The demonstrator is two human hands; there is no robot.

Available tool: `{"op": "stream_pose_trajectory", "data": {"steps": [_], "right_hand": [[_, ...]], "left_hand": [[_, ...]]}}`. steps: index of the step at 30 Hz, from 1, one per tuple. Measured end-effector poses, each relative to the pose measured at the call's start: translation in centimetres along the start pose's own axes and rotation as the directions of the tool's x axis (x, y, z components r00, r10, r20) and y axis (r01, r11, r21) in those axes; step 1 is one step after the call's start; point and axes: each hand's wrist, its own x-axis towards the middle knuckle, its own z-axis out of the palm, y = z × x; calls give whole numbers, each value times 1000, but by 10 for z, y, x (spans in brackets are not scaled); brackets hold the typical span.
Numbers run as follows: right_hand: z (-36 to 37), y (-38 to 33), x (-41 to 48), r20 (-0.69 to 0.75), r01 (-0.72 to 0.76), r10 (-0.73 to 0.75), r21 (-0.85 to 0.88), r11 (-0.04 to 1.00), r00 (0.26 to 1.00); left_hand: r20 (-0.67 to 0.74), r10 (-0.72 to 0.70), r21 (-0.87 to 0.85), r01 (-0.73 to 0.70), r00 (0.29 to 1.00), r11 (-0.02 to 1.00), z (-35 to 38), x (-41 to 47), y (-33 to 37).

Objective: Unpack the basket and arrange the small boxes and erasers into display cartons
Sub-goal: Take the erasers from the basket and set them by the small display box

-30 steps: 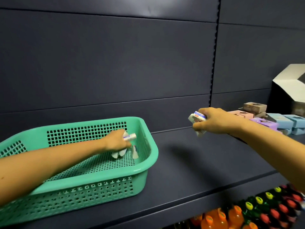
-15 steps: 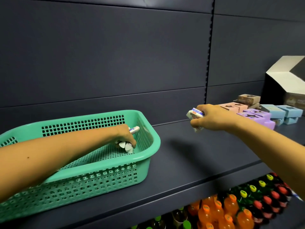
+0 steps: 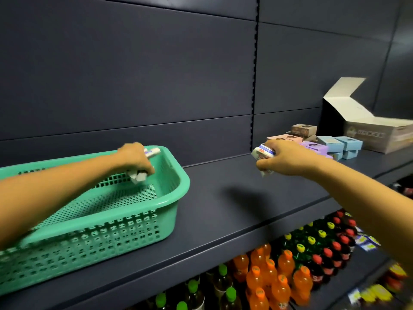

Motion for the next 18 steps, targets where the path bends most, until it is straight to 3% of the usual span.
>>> {"op": "stream_pose_trajectory", "data": {"steps": [3, 7, 18], "right_hand": [[-12, 34, 1, -22, -13, 13, -21, 1000, 1000], [-42, 90, 0, -34, 1, -1, -11, 1000, 999], [-135, 317, -34, -114, -185, 170, -139, 973, 979]], "left_hand": [[-191, 48, -38, -57, 980, 998, -33, -12, 34], [-314, 160, -72, -191, 936, 979, -59, -28, 119], [-168, 501, -183, -526, 849, 830, 33, -62, 414]]}}
